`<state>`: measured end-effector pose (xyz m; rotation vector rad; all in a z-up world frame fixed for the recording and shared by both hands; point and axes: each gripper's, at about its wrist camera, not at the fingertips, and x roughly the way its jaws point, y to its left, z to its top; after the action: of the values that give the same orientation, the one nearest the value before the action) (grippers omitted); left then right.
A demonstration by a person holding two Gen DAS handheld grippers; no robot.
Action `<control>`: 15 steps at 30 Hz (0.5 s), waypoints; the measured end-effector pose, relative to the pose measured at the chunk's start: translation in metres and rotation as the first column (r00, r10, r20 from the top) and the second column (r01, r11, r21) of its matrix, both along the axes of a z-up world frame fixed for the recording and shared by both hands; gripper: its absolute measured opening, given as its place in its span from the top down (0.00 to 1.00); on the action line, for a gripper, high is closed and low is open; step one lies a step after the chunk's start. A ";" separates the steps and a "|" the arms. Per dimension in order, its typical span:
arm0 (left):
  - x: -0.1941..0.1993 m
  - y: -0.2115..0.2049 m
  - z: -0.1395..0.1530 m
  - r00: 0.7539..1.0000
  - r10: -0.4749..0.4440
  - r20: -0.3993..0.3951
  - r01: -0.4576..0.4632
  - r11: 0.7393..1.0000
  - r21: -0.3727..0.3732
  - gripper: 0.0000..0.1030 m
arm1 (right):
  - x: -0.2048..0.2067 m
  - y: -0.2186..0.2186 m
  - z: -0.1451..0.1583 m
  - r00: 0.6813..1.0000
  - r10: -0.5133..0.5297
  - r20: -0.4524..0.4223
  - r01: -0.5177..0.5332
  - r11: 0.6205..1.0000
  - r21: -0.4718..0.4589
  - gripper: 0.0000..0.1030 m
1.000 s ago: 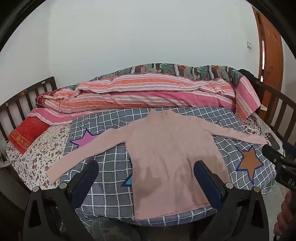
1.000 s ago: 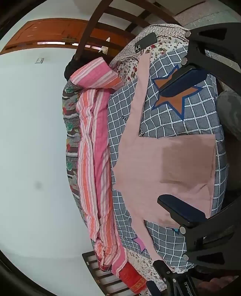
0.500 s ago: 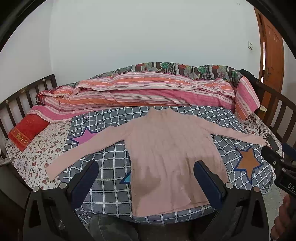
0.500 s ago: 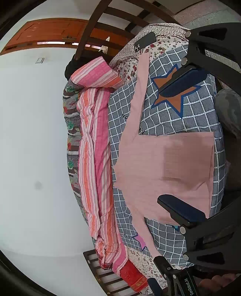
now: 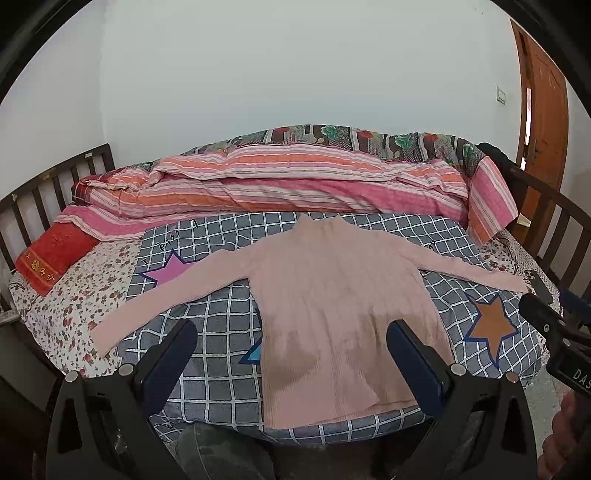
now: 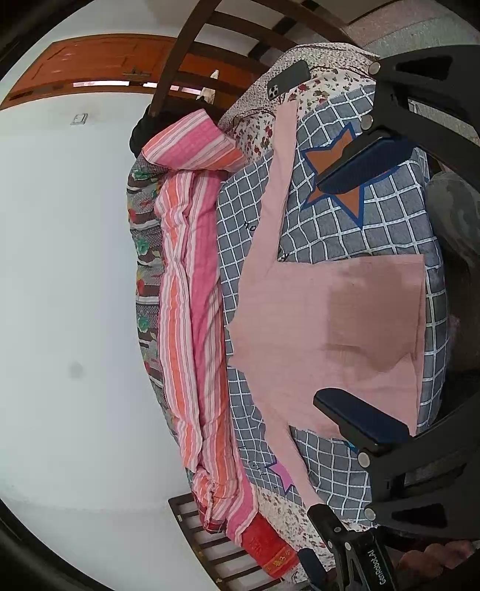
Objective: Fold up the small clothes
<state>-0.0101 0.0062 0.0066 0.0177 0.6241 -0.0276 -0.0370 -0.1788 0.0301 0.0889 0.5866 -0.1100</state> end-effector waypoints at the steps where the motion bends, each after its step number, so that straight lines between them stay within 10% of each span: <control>1: 0.001 0.000 0.000 1.000 0.001 -0.002 -0.001 1.000 0.001 0.00 | 0.000 0.001 0.000 1.000 0.001 0.002 -0.001 1.000 -0.003 0.00; 15: -0.002 0.001 0.003 1.000 -0.002 -0.004 0.002 1.000 -0.009 0.00 | -0.005 0.003 0.000 1.000 0.001 0.001 -0.001 1.000 -0.004 0.00</control>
<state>-0.0123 0.0070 0.0098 0.0093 0.6284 -0.0326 -0.0415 -0.1753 0.0298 0.0850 0.5859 -0.1098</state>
